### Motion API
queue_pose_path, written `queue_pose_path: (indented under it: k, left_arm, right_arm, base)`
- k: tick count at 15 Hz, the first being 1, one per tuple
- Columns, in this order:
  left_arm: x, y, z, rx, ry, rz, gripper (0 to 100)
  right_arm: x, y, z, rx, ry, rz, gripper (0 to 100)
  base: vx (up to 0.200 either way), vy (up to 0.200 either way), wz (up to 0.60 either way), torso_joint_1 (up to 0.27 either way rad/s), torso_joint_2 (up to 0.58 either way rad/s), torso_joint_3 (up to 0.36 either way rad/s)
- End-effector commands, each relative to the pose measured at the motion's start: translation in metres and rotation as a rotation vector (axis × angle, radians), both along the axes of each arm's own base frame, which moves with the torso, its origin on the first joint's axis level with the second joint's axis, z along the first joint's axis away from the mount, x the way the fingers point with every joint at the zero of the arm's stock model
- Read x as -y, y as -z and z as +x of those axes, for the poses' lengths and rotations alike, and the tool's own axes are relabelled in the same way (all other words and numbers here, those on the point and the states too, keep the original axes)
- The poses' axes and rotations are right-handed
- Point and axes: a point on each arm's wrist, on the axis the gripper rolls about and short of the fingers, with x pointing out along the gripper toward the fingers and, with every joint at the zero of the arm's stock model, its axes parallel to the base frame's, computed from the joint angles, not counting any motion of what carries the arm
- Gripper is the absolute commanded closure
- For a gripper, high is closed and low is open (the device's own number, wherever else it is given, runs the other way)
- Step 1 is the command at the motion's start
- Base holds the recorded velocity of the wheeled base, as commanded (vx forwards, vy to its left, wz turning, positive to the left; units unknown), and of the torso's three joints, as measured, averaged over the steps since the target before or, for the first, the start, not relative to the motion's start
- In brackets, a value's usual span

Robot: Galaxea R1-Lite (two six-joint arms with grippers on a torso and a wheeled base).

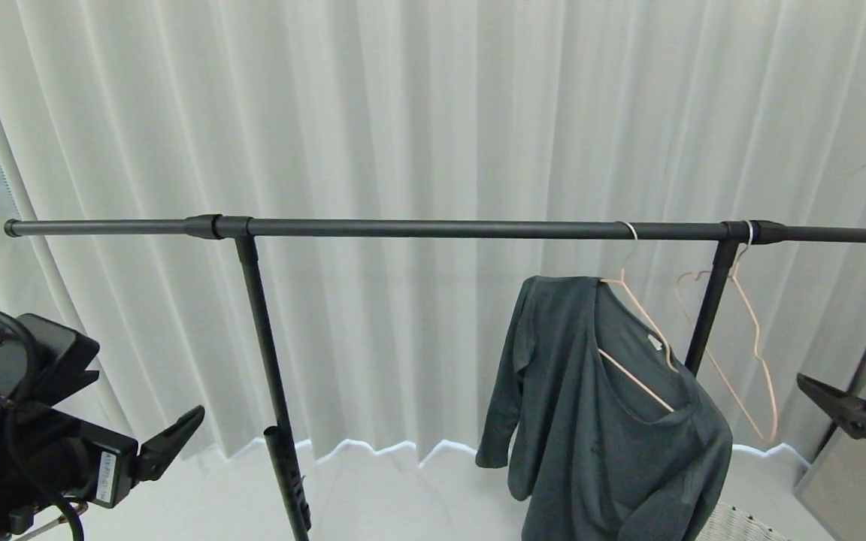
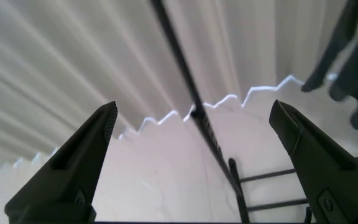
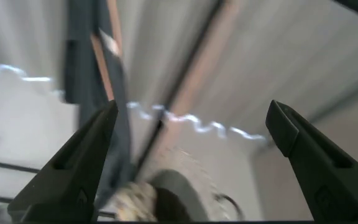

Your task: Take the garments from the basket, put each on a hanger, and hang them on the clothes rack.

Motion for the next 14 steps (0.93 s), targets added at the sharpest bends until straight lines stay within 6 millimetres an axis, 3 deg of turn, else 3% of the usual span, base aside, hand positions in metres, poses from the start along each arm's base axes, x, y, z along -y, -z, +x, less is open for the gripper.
queue_pose_path:
  k: [1, 4, 11, 14]
  left_arm:
    - [-0.006, 0.002, -0.012, 0.022, -0.051, -0.002, 0]
    - [-0.017, 0.004, -0.008, 0.005, -0.163, 0.012, 0]
    - [-0.02, 0.015, -0.016, -0.029, -0.187, 0.011, 0]
    - [-0.02, 0.023, -0.025, -0.038, -0.186, 0.014, 0]
  right_arm:
    - [0.02, 0.004, -0.013, 0.025, 0.118, -0.054, 0]
    - [0.036, 0.01, -0.014, -0.007, 0.221, -0.155, 0]
    - [0.038, 0.015, -0.017, -0.03, 0.224, -0.242, 0]
    - [0.038, 0.014, -0.018, -0.018, 0.223, -0.249, 0]
  base:
    - [-0.2, 0.0, 0.0, -0.012, 0.0, 0.002]
    - [-0.2, 0.0, 0.0, 0.002, 0.01, 0.004]
    - [-0.2, 0.0, 0.0, 0.002, 0.0, 0.005]
    - [0.0, 0.0, 0.0, 0.0, 0.0, 0.0]
